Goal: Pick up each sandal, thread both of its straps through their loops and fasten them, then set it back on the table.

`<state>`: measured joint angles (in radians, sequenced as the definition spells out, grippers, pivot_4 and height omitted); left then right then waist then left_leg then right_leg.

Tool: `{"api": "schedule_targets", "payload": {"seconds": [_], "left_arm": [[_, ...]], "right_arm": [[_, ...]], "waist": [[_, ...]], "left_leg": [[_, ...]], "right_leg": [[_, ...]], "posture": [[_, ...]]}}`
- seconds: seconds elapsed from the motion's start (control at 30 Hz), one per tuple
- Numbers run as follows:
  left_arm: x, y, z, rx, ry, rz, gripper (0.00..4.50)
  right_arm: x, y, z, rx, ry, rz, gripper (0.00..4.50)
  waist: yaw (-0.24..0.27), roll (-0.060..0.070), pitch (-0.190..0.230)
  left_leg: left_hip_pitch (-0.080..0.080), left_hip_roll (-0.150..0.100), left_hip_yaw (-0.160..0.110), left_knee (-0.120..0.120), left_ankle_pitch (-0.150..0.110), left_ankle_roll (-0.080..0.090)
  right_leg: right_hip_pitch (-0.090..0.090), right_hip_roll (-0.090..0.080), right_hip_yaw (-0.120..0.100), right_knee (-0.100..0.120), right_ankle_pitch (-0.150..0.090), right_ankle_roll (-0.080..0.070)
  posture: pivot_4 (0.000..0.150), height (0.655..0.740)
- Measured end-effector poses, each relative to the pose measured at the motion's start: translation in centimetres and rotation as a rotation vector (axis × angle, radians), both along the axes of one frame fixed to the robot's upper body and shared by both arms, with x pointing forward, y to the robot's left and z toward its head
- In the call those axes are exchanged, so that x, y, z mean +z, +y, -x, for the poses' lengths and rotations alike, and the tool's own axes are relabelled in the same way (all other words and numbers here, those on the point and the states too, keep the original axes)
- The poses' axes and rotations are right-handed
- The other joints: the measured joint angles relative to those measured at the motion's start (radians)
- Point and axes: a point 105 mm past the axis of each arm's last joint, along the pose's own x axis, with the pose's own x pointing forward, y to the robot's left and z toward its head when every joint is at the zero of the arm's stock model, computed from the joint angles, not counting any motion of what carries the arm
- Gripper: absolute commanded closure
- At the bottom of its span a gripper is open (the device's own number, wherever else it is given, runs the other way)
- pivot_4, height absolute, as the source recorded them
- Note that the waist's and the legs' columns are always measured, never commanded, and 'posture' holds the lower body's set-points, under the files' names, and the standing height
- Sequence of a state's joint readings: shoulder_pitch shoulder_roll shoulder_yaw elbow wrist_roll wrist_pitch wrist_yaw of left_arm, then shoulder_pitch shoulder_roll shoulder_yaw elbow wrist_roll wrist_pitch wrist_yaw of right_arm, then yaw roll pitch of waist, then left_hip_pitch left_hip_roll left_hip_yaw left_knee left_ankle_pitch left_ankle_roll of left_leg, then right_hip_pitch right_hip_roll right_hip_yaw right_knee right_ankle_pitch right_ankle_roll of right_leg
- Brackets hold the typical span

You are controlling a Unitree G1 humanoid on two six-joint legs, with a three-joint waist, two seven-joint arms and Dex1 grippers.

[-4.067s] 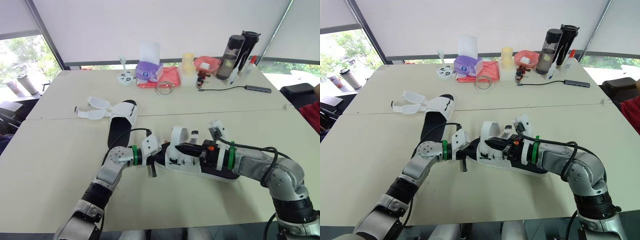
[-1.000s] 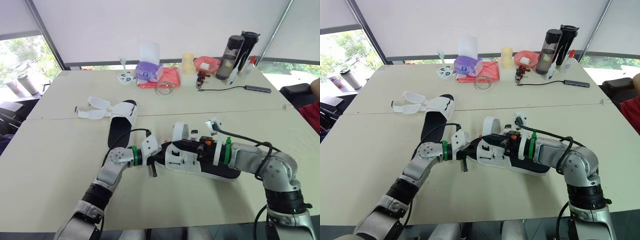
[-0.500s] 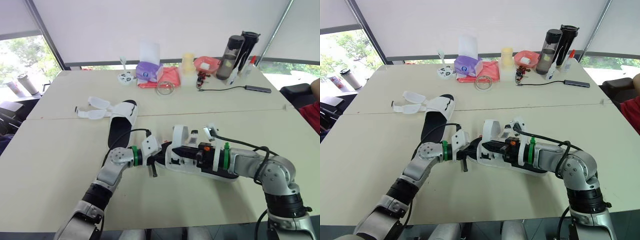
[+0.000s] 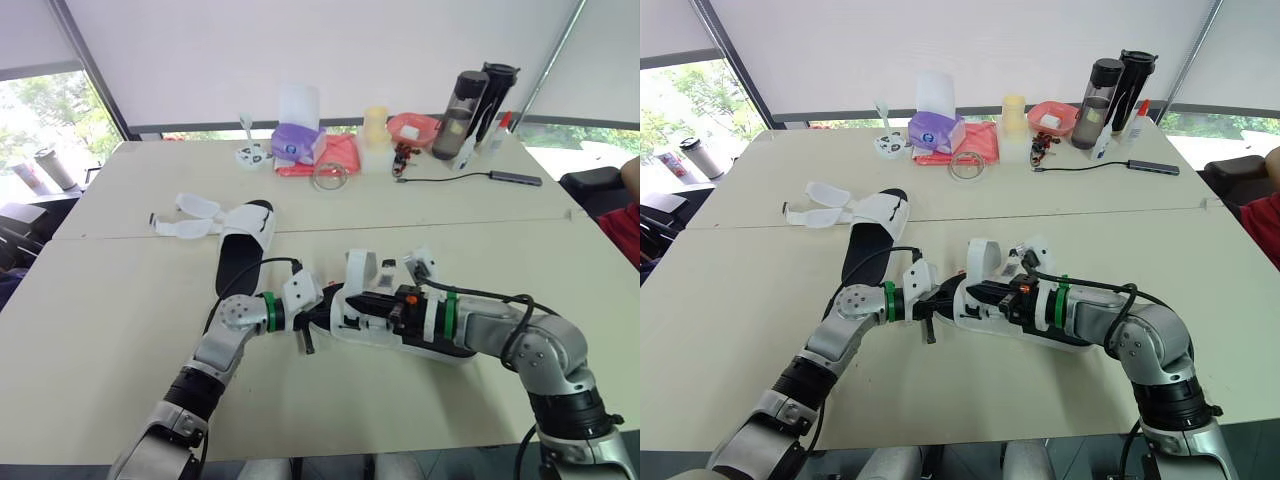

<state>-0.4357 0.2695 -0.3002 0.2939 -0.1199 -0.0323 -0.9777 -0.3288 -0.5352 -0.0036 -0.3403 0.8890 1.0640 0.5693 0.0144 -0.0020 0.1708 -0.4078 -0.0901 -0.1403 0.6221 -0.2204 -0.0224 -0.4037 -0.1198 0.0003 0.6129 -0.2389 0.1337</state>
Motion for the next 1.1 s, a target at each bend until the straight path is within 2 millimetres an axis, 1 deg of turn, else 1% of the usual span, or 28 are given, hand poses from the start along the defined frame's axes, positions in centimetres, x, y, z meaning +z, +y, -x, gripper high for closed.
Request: {"api": "schedule_targets", "payload": {"seconds": [0.1, 0.23, 0.33, 0.47, 0.6, 0.67, 0.93, 1.1], "left_arm": [[0.0, 0.0, 0.0, -0.001, 0.000, 0.000, 4.50], [0.0, 0.0, 0.0, 0.000, 0.000, 0.000, 4.50], [0.0, 0.0, 0.0, 0.000, 0.000, 0.000, 4.50], [0.0, 0.0, 0.0, -0.001, -0.001, 0.001, 4.50], [0.0, 0.0, 0.0, 0.002, -0.001, 0.001, 4.50], [0.0, 0.0, 0.0, 0.003, -0.001, 0.002, 4.50], [0.0, -0.1, 0.0, 0.003, -0.001, 0.005, 4.50], [0.0, -0.2, 0.0, 0.003, -0.002, 0.006, 4.50]], "right_arm": [[-0.1, 0.0, 0.5, 0.024, 0.010, 0.002, 4.43], [-0.3, 0.4, 1.7, 0.088, 0.052, -0.005, 4.43], [-0.4, 0.5, 2.1, 0.100, 0.071, -0.012, 4.43], [-0.4, 0.5, 1.9, 0.083, 0.060, -0.003, 4.43], [-0.5, 0.5, 0.6, 0.019, 0.011, 0.022, 4.43], [-0.6, 0.6, 0.3, 0.012, -0.009, 0.042, 4.43], [-0.6, 0.0, 0.5, 0.061, -0.062, 0.108, 4.43], [-0.4, -0.2, 0.6, 0.052, -0.027, 0.071, 4.43]], "waist": [[0.000, 0.000, 0.000], [0.000, 0.000, 0.000], [0.000, 0.000, 0.000], [0.000, 0.000, 0.000], [0.000, 0.000, 0.000], [0.000, 0.000, 0.000], [0.002, 0.000, 0.000], [0.002, -0.001, 0.000]], "left_leg": [[0.000, 0.000, 0.000, 0.000, 0.000, 0.000], [0.000, 0.000, 0.000, 0.000, 0.000, 0.000], [0.000, 0.000, 0.000, 0.000, 0.000, 0.000], [0.000, 0.000, 0.000, 0.000, 0.000, 0.000], [0.000, 0.000, 0.000, 0.000, 0.000, 0.000], [0.000, 0.000, 0.000, 0.000, 0.000, 0.000], [0.000, 0.000, 0.000, 0.000, 0.000, 0.000], [0.000, 0.000, 0.000, 0.000, 0.000, 0.000]], "right_leg": [[0.000, 0.000, 0.000, 0.000, 0.000, 0.000], [0.000, 0.000, 0.000, 0.000, 0.000, 0.000], [0.000, 0.000, 0.000, 0.000, 0.000, 0.000], [0.000, 0.000, 0.000, 0.000, -0.001, 0.000], [0.000, 0.000, 0.000, 0.000, -0.001, 0.000], [0.000, 0.000, 0.000, 0.000, -0.001, 0.000], [0.001, 0.000, 0.000, -0.001, -0.001, 0.001], [0.000, 0.000, 0.000, -0.001, -0.001, 0.000]], "posture": [[0.150, 0.7400], [0.150, 0.7400], [0.150, 0.7400], [0.150, 0.7400], [0.150, 0.7400], [0.150, 0.7400], [0.150, 0.7400], [0.150, 0.7400]]}}
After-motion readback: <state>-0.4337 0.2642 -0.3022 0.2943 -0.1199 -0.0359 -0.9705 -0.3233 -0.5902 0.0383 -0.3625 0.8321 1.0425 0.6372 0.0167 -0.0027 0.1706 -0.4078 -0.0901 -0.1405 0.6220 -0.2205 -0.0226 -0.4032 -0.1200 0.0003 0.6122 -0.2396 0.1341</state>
